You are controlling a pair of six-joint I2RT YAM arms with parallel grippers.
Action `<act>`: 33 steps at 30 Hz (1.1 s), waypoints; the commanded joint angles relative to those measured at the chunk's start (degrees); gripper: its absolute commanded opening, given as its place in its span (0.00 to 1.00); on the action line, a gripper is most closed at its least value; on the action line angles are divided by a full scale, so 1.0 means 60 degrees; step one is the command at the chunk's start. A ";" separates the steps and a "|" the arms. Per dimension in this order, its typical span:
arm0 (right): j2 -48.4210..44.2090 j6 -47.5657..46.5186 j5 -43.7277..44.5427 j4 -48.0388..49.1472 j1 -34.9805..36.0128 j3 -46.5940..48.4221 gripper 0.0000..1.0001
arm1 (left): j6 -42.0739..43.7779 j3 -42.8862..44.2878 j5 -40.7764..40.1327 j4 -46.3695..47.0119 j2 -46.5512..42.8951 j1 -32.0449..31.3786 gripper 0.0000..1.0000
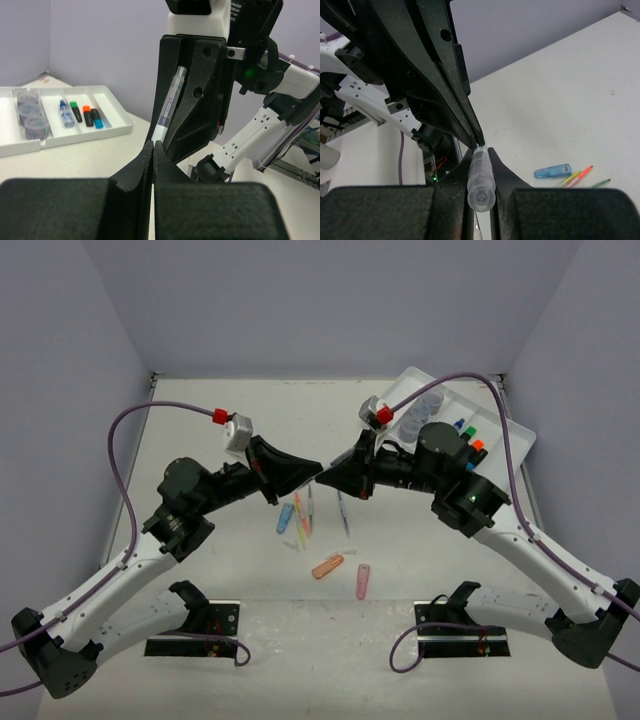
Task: Sort the stationery into containers
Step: Close the pen cap on the pen.
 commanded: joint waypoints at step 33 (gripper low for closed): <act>-0.1566 -0.1602 -0.0566 0.0300 0.0073 -0.1589 0.00 | 0.1443 0.0972 0.1828 -0.1308 0.0167 -0.0120 0.41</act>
